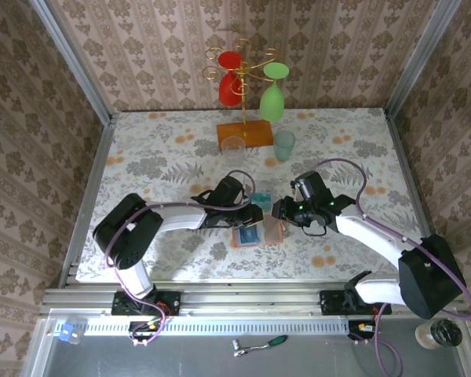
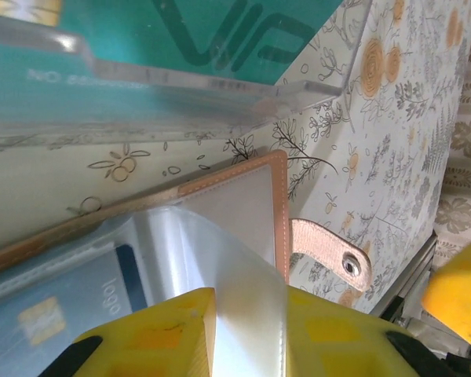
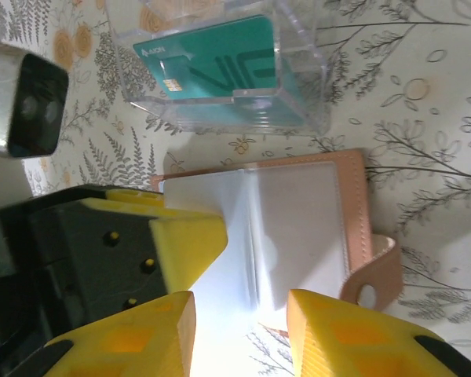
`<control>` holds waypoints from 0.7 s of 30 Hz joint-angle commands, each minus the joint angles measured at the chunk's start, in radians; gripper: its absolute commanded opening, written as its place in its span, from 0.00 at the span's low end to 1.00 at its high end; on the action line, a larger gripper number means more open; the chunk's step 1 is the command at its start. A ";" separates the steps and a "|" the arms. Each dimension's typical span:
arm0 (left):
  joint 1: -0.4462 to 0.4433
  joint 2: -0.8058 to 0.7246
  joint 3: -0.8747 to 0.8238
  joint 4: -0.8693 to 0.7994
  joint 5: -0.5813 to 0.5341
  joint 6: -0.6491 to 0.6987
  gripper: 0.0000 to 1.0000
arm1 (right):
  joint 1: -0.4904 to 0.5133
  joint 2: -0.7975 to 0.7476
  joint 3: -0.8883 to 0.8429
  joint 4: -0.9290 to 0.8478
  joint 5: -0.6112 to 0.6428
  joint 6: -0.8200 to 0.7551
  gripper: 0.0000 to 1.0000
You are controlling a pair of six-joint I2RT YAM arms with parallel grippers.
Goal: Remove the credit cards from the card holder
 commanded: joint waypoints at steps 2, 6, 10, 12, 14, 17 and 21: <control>-0.017 0.056 0.065 0.007 0.039 0.009 0.31 | -0.016 -0.041 0.008 -0.087 0.036 -0.043 0.37; -0.024 0.071 0.087 0.009 0.043 0.008 0.43 | -0.026 -0.047 0.000 -0.092 0.031 -0.051 0.37; -0.022 0.057 0.086 -0.004 0.035 0.014 0.53 | -0.029 -0.028 -0.001 -0.096 0.034 -0.063 0.38; -0.021 0.049 0.083 -0.010 0.029 0.017 0.57 | -0.030 -0.005 0.005 -0.105 0.038 -0.077 0.42; -0.019 0.038 0.076 -0.011 0.023 0.016 0.58 | -0.030 0.018 0.011 -0.113 0.043 -0.088 0.45; -0.013 0.014 0.059 -0.007 0.011 0.016 0.58 | -0.030 0.052 0.012 -0.109 0.048 -0.102 0.46; 0.002 -0.046 0.024 -0.008 -0.008 0.016 0.58 | -0.030 0.105 0.017 -0.089 0.041 -0.114 0.47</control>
